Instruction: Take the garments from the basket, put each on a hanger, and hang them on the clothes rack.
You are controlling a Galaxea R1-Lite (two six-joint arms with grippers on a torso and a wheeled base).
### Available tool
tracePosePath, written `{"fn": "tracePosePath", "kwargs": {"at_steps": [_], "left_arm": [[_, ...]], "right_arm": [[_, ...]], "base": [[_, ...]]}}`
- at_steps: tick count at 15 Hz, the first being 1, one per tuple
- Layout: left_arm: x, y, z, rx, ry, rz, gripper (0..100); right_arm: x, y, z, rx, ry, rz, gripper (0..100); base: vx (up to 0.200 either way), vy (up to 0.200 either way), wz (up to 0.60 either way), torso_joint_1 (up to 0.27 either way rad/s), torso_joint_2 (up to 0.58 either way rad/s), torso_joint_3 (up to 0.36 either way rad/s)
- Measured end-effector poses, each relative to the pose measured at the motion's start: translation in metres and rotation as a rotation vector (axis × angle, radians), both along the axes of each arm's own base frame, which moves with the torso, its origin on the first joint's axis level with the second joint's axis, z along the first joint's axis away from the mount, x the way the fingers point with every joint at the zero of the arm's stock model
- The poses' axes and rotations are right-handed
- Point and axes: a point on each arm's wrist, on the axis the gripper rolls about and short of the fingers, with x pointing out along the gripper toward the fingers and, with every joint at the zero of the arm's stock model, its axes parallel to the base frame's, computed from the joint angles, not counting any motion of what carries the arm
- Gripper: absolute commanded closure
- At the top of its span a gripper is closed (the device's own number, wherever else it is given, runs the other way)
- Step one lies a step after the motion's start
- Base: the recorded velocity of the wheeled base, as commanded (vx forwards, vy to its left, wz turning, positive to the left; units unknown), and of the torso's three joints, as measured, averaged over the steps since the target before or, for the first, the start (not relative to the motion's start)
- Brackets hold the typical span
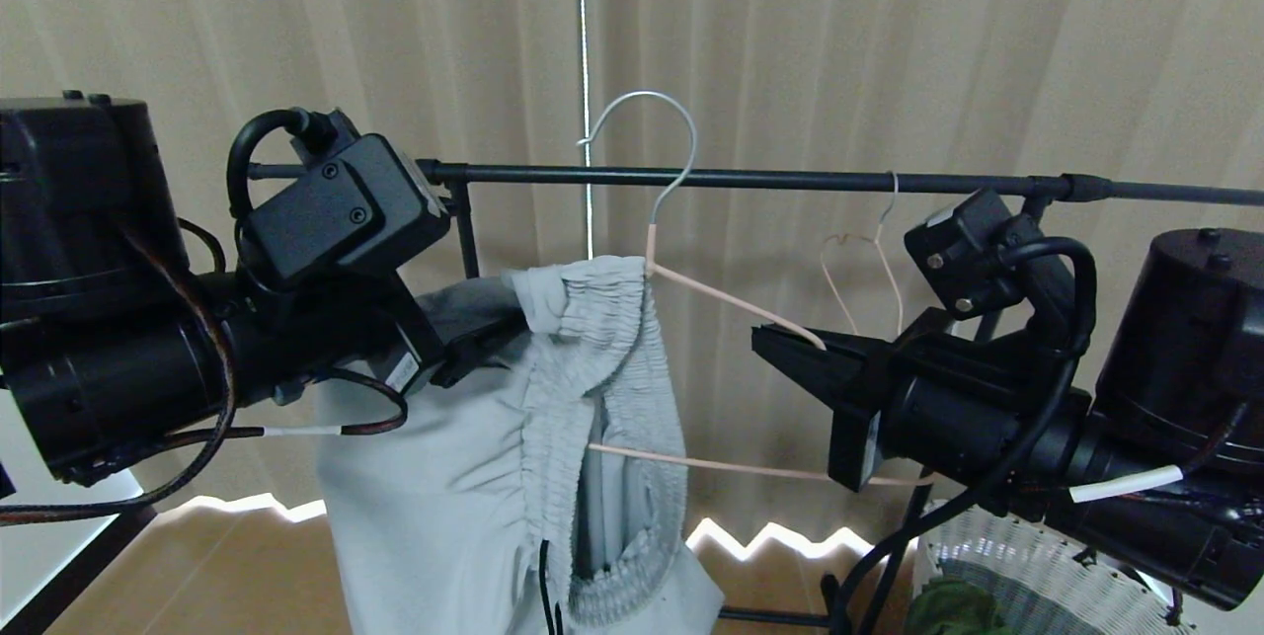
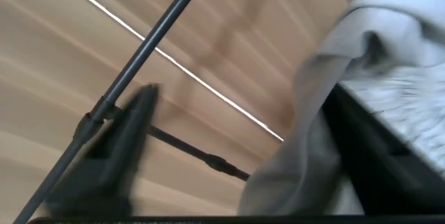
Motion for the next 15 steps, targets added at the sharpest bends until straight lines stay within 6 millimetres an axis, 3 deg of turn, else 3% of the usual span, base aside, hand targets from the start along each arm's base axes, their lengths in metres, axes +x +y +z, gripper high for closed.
{"fn": "tracePosePath", "kwargs": {"at_steps": [12, 13, 15], "left_arm": [[-0.0015, 0.0021, -0.0086, 0.007, 0.029, 0.007, 100], [-0.0009, 0.0034, -0.0089, 0.009, 0.029, 0.012, 100], [0.0000, 0.0056, -0.0090, 0.010, 0.030, 0.033, 100]], "right_arm": [[-0.0010, 0.0010, 0.0003, -0.002, 0.001, 0.007, 100], [-0.0010, 0.0010, 0.0002, -0.003, 0.001, 0.008, 0], [-0.0006, 0.0006, 0.0010, 0.004, -0.003, 0.004, 0]], "base": [[0.000, 0.000, 0.00, 0.000, 0.00, 0.000], [0.000, 0.000, 0.00, 0.000, 0.00, 0.000], [0.000, 0.000, 0.00, 0.000, 0.00, 0.000]]}}
